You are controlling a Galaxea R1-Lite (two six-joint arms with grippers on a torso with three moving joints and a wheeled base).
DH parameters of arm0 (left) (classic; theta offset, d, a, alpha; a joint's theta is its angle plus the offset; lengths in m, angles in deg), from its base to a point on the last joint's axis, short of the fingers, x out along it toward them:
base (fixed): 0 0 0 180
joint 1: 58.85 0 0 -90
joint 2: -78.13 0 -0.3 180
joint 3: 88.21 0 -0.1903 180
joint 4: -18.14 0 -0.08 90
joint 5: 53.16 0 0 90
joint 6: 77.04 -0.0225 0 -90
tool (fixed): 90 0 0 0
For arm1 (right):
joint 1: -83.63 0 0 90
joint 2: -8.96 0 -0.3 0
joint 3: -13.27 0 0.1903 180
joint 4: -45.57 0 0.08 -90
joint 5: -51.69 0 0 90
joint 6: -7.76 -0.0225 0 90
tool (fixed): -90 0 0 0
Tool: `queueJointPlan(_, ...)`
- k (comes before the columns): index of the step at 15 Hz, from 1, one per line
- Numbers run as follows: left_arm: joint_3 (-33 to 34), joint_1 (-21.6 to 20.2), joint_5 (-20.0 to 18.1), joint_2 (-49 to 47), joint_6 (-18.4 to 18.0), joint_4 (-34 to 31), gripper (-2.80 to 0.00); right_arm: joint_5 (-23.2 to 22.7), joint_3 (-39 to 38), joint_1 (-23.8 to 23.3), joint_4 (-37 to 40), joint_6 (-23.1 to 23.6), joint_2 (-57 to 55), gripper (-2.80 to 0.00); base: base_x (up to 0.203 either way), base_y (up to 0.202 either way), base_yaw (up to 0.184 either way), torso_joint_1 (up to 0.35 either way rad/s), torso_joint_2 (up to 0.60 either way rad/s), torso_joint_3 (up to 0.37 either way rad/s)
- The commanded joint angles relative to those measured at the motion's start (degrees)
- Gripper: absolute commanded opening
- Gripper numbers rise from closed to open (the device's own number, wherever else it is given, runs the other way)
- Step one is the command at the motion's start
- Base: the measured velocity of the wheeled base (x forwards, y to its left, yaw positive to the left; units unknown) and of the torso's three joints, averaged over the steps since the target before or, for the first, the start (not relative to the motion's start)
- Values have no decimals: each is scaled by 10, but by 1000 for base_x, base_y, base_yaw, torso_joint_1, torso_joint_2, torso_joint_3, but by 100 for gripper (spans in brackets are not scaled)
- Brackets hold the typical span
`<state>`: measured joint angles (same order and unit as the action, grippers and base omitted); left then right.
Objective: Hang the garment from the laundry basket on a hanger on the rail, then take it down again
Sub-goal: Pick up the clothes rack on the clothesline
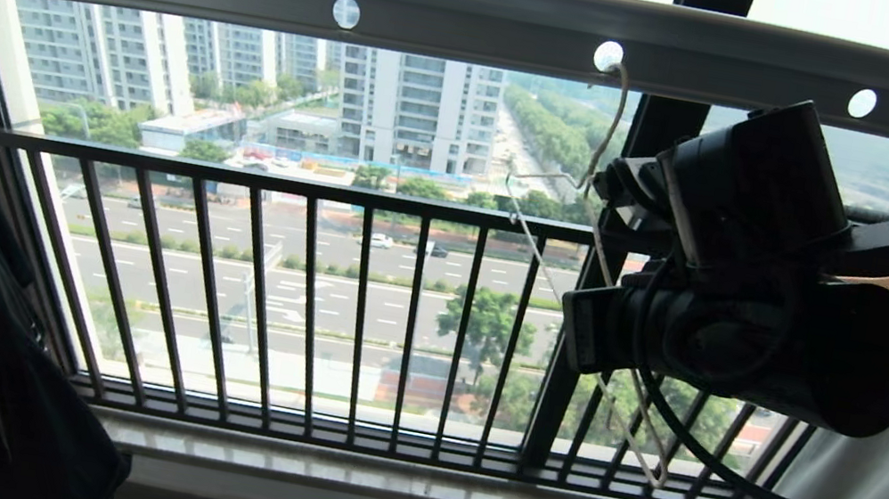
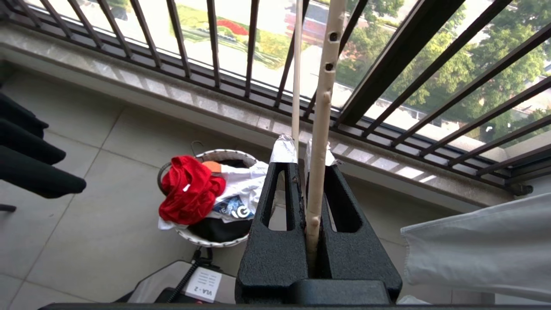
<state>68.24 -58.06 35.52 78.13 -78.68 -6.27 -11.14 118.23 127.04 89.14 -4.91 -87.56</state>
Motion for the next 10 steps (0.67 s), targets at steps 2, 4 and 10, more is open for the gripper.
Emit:
queueJointPlan(2, 0, 0, 0, -1, 0, 0, -280, 2, -3, 1, 1, -2, 8, -280, 0, 0, 0, 0, 0, 0)
queueJointPlan(4, 0, 0, 0, 0, 0, 0, -280, 3, -3, 1, 1, -2, 13, -280, 0, 0, 0, 0, 0, 0)
queueJointPlan(10, 0, 0, 0, -1, 0, 0, -280, 23, -3, 13, 2, -1, 26, -280, 0, 0, 0, 0, 0, 0)
